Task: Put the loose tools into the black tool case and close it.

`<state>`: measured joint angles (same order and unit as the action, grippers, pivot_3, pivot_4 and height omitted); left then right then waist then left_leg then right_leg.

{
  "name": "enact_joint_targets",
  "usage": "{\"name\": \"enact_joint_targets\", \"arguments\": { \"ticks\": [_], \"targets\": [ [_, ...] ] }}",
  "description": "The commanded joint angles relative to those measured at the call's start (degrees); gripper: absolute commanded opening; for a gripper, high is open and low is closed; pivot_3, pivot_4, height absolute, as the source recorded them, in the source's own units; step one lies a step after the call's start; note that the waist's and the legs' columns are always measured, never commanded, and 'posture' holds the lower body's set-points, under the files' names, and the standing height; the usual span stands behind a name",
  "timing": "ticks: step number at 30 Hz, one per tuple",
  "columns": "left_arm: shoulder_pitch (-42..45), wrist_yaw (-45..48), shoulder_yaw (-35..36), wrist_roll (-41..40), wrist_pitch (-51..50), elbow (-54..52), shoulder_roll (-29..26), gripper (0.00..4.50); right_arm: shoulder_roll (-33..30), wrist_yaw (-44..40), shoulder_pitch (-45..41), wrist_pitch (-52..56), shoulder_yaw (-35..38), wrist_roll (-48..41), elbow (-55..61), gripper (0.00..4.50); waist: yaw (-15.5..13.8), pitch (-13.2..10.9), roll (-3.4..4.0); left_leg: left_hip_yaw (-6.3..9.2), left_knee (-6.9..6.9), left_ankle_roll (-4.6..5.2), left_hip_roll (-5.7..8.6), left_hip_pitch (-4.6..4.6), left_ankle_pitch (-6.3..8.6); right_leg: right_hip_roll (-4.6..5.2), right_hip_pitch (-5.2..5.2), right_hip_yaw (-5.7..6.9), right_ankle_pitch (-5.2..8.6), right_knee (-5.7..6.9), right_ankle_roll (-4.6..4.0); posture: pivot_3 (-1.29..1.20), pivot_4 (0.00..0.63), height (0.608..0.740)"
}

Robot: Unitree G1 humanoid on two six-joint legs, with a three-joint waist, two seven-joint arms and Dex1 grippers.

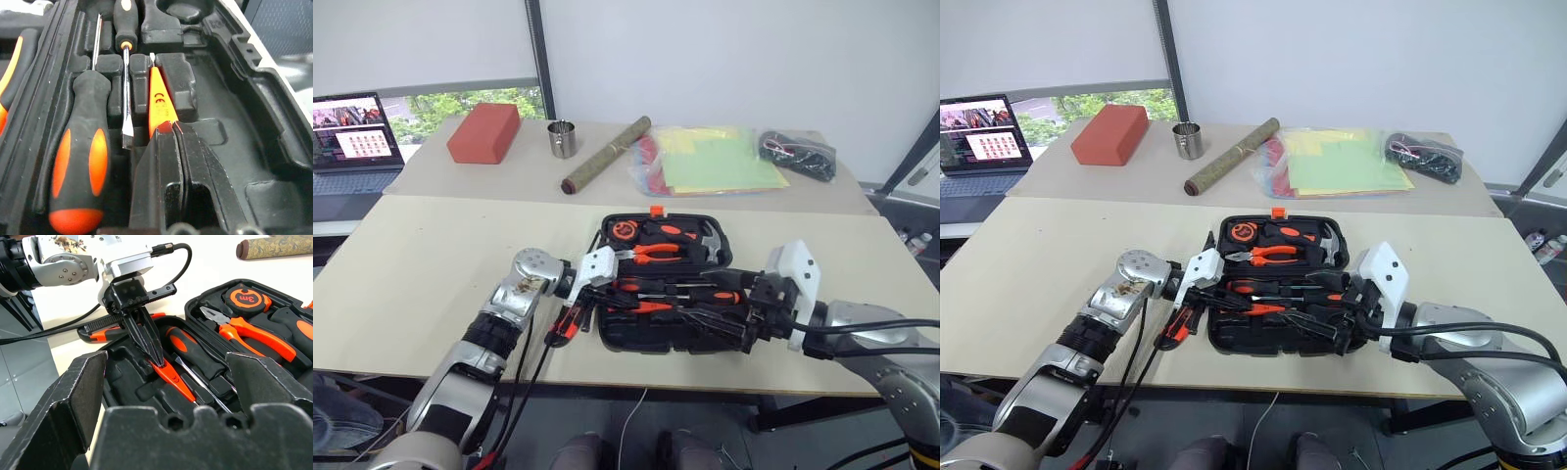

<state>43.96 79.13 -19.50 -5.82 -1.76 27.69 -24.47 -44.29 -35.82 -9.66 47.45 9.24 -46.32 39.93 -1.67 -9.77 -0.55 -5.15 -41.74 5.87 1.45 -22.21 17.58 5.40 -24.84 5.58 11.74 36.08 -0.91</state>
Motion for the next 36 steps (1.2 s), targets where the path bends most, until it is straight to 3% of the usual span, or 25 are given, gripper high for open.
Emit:
{"name": "enact_joint_targets", "arguments": {
  "ticks": [1,5,8,13,18,21,24,29,36],
  "targets": [
    [-0.67,-1.86,-2.63,4.92,1.77,4.04,-0.17,0.08,0.28,0.77,-0.38,-0.45,0.84,-0.85,1.14,4.5,0.01,0.04,0.0,0.0,0.0,0.01,0.0,0.06,0.01,0.01,0.06,-0.01,0.0,0.0,0.0,0.0,0.15,0.736],
    [0.03,-1.38,0.29,1.64,-1.35,0.4,-1.25,0.08,0.26,0.62,-0.72,-0.63,0.46,-0.82,1.24,4.5,0.12,0.06,-0.01,0.01,0.01,0.05,-0.05,0.27,0.05,0.03,0.25,0.0,0.0,-0.03,0.0,0.0,0.15,0.736],
    [-1.48,0.8,6.79,-7.69,-13.23,-11.66,-5.33,0.8,-0.63,-1.18,-1.73,-0.9,-0.93,-0.55,1.03,4.5,0.59,0.05,-0.01,0.02,0.01,0.08,-0.07,0.15,0.07,0.04,0.12,-0.01,0.0,-0.01,0.0,0.0,0.15,0.736],
    [-10.94,-5.11,18.63,-17.14,-33.46,-31.87,-15.94,2.61,-3.31,-7.3,-3.48,-3.58,-5.65,3.23,-0.91,4.5,1.66,0.02,0.02,-0.02,0.03,0.03,-0.08,-0.23,0.03,-0.06,-0.37,0.0,-0.01,0.08,-0.1,0.0,0.15,0.736],
    [-31.5,-15.07,34.11,-20.29,-48.04,-51.24,-24.11,4.36,-5.03,-13.73,-5.38,-6.65,-8.31,5.45,-3.49,4.5,1.85,0.0,0.03,-0.02,0.3,0.0,-0.04,0.0,0.05,-0.05,-0.13,-0.02,0.03,-0.17,-0.04,0.0,0.15,0.736],
    [-39.27,-21.77,40.23,-23.59,-59.88,-59.86,-23.18,4.44,-5.18,-16.66,-6.78,-7.64,-9.66,6.02,-4.96,4.5,0.98,-0.05,0.0,0.04,0.28,-0.09,-0.04,0.01,0.1,-0.04,-0.06,-0.01,0.06,-0.2,0.01,0.0,0.15,0.736],
    [-38.58,-30.03,41.38,-26.1,-70.35,-64.31,-18.8,4.44,-4.37,-17.52,-8.09,-7.97,-10.7,6.61,-6.11,4.5,-0.07,-0.07,0.03,0.19,0.24,-0.47,0.01,0.19,0.3,0.0,0.23,0.01,0.06,-0.2,0.04,0.0,0.15,0.736],
    [-31.69,-41.65,32.33,-23.31,-78.54,-65.48,-15.08,4.44,-2.99,-16.99,-9.56,-8.83,-11.95,8.87,-6.88,4.5,-0.67,-0.07,0.0,0.22,0.27,-0.57,0.07,0.6,0.36,0.0,0.6,-0.08,0.15,-0.2,0.32,0.0,0.15,0.736],
    [-25.67,-45.96,18.66,-20.24,-75.52,-56.88,-15.47,4.44,-2.19,-14.26,-7.8,-7.07,-10.44,8.4,-4.04,4.5,-0.4,-0.06,-0.01,0.1,0.68,-0.76,0.11,0.79,0.23,-0.05,0.52,-0.16,0.07,-0.11,-0.05,0.0,0.15,0.736]
  ]
}}
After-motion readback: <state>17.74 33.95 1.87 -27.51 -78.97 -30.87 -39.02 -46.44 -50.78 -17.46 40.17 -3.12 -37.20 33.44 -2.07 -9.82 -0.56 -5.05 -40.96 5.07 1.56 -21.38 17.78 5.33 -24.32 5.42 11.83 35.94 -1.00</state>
